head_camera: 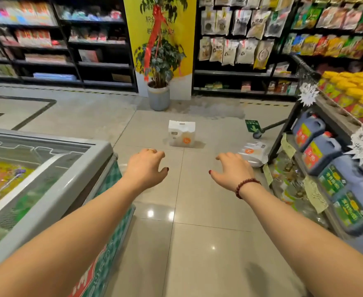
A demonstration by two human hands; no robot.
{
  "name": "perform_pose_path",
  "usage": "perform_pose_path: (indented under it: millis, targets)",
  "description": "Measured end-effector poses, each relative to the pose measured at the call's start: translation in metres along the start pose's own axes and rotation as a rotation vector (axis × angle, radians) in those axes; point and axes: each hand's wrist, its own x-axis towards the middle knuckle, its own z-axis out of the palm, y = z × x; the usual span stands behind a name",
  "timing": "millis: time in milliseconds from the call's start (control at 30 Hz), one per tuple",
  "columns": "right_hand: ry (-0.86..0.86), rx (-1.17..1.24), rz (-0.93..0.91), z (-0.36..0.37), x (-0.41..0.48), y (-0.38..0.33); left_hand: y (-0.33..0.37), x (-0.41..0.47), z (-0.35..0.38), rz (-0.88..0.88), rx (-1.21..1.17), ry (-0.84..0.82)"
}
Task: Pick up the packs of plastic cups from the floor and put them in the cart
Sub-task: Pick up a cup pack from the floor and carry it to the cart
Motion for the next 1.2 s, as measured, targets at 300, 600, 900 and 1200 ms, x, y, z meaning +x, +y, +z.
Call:
perform_pose_path:
  millis: [300,600,900,1200]
  targets:
    - [-0.055,-0.010,0.027,0.028,0.227,0.028,-0.042,0.221,0.057,-0.024,-0.026,-0.045]
    - [-0.135,-0.002,0.046,0.042,0.432,0.039,-0.089,0.418,0.091,-0.042,-0.054,-0.127]
    - [-0.225,0.006,-0.014,0.083,0.641,0.067,-0.124,0.604,0.153,-0.108,-0.014,-0.232]
    - [-0.364,0.056,0.025,0.131,0.821,0.100,-0.165,0.766,0.224,-0.231,-0.053,-0.368]
